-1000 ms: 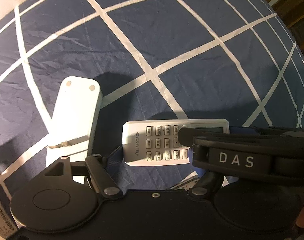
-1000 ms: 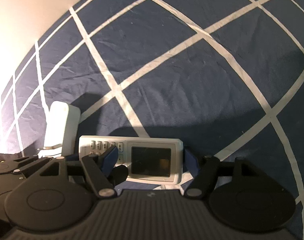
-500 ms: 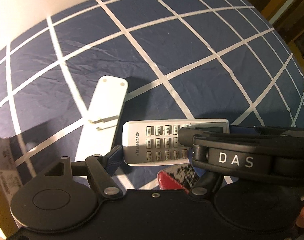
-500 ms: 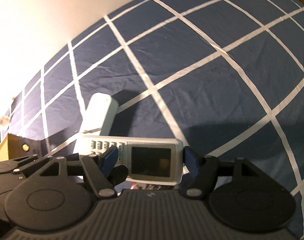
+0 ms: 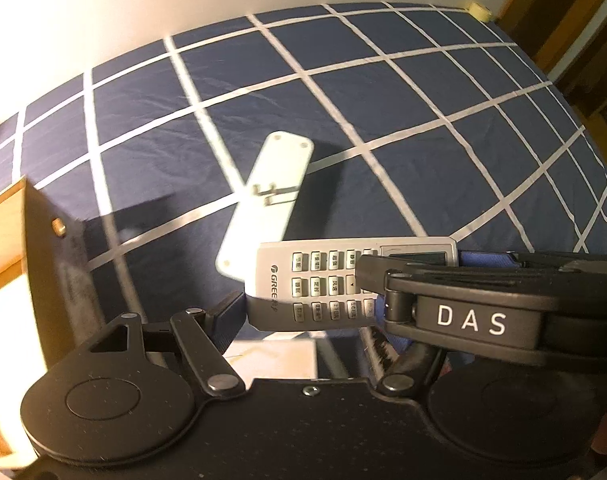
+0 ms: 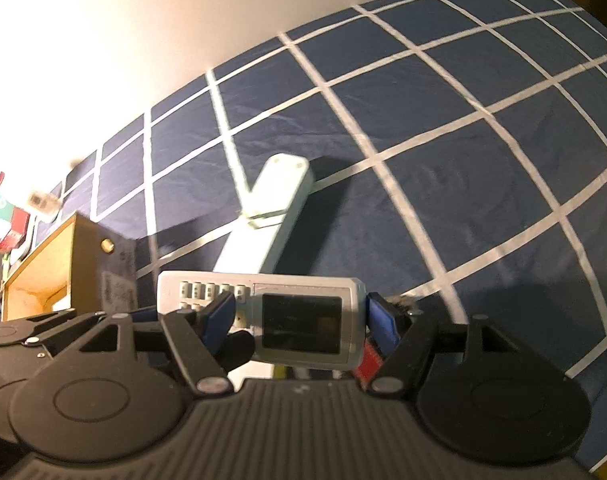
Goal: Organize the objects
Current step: 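Carry the remote with the right gripper over the cardboard box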
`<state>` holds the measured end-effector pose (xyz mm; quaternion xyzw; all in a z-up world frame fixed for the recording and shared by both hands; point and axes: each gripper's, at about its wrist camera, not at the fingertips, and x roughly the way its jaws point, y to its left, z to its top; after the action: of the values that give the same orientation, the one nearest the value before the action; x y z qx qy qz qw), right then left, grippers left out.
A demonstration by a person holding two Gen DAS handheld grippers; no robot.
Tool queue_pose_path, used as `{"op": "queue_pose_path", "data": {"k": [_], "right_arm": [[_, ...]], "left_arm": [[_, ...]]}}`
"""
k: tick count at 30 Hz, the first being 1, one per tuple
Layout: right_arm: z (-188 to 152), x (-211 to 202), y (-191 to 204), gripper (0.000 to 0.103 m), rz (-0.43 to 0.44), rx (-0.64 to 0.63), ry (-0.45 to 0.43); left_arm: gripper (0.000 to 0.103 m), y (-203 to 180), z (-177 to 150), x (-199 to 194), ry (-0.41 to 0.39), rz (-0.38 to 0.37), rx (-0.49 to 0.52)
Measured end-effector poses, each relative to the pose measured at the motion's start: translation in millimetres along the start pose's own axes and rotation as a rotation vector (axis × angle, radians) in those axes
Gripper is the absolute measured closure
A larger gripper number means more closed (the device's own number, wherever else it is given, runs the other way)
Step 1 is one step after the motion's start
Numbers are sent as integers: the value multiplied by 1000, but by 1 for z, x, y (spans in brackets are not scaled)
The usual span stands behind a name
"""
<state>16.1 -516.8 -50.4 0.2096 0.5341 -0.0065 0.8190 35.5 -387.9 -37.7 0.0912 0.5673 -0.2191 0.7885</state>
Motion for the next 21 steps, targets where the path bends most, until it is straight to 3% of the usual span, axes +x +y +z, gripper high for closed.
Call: {"op": "queue_pose_path", "data": {"k": [21], "right_arm": [[-55,7,163,33,83,-150,18]], "left_arm": [[33,138,-70,-78,-52,80,-148]]}}
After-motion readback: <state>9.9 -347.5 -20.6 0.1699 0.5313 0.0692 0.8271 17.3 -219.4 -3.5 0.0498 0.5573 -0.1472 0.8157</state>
